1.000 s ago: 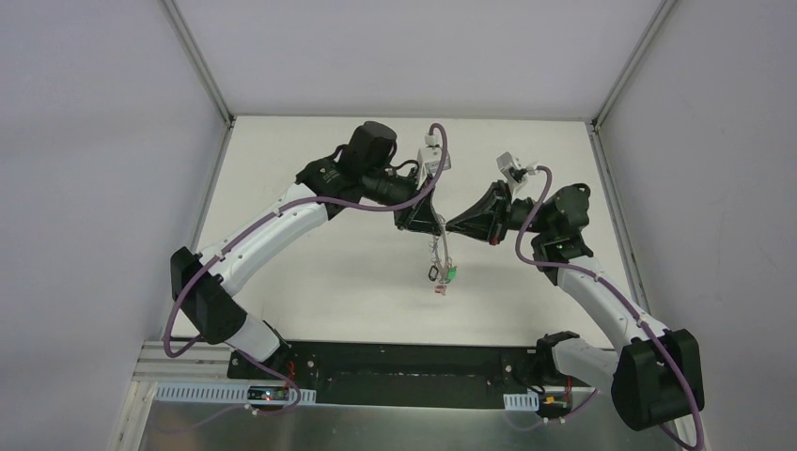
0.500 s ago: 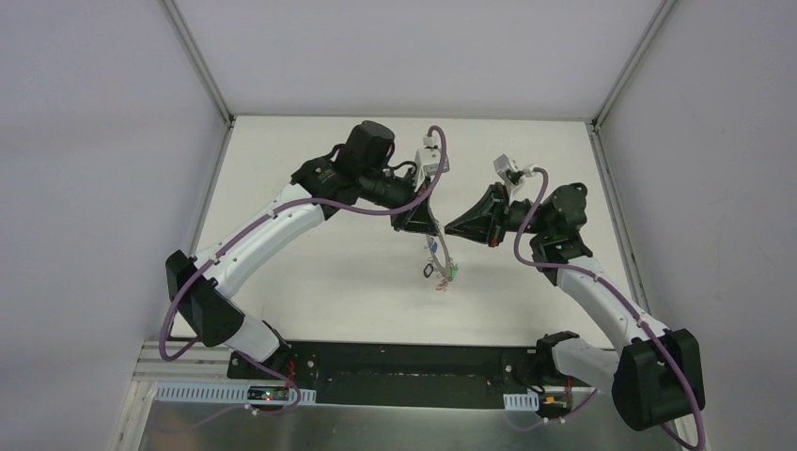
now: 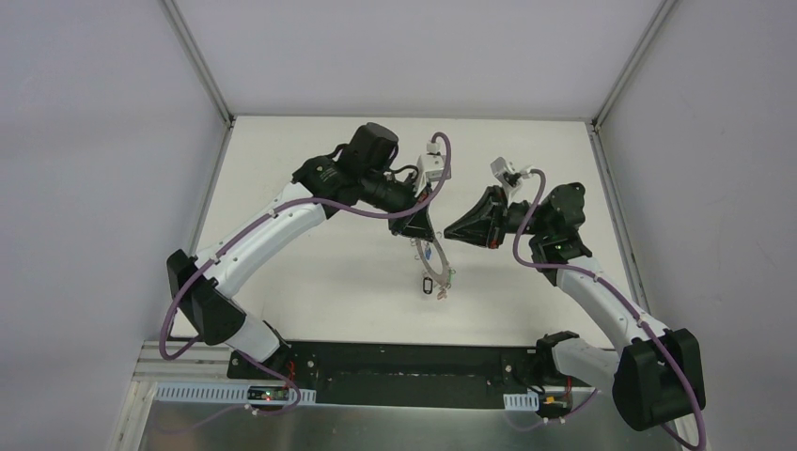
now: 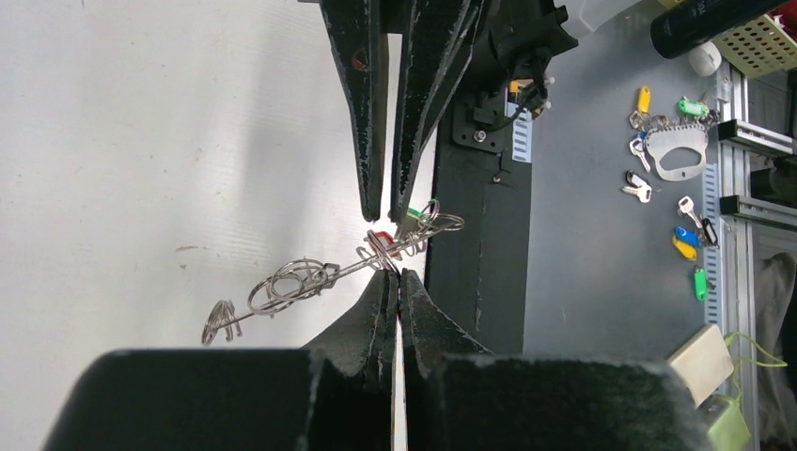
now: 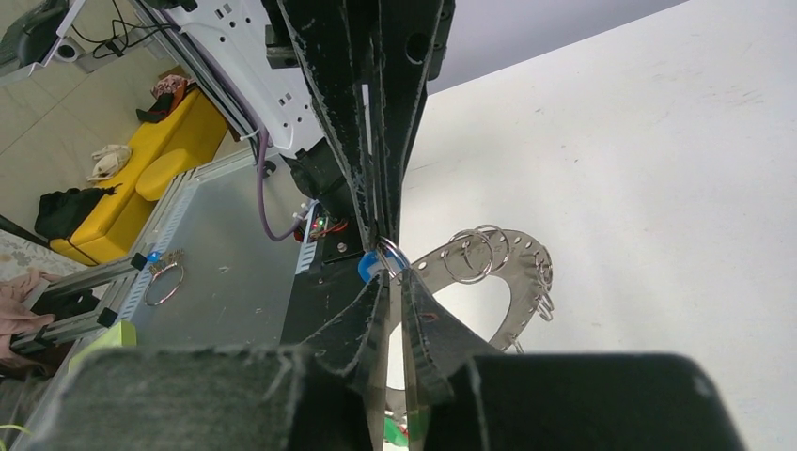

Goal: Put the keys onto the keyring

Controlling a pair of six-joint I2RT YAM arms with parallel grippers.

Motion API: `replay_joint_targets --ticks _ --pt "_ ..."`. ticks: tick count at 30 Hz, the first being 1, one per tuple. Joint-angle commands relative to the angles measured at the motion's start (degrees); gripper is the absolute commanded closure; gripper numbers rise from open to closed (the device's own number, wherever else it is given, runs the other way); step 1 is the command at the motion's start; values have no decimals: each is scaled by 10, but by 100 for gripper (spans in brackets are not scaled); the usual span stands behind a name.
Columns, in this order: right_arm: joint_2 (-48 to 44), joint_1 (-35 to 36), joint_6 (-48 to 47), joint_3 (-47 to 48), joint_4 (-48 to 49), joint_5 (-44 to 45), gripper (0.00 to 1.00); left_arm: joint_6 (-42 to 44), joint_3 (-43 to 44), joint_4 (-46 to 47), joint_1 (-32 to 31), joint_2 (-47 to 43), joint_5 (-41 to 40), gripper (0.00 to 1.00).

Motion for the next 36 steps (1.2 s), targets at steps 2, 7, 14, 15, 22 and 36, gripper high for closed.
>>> replay_joint_targets --ticks 2,7,14,15,22,36 --pt "-4 9 -14 22 7 -21 88 17 25 -3 -5 1 2 100" --pt "-6 9 -19 22 3 -27 82 22 25 -6 -6 0 5 100" --pt "-5 13 -47 29 -31 -27 74 31 25 -14 -11 -1 20 100" --pt "-5 14 -50 30 -34 -26 73 34 24 -15 -12 -2 21 100" --pt "-6 15 -66 34 -54 -22 70 43 23 -23 -18 -3 28 100" --pt "-4 34 -89 43 -80 -41 69 46 32 -28 -26 5 35 100"
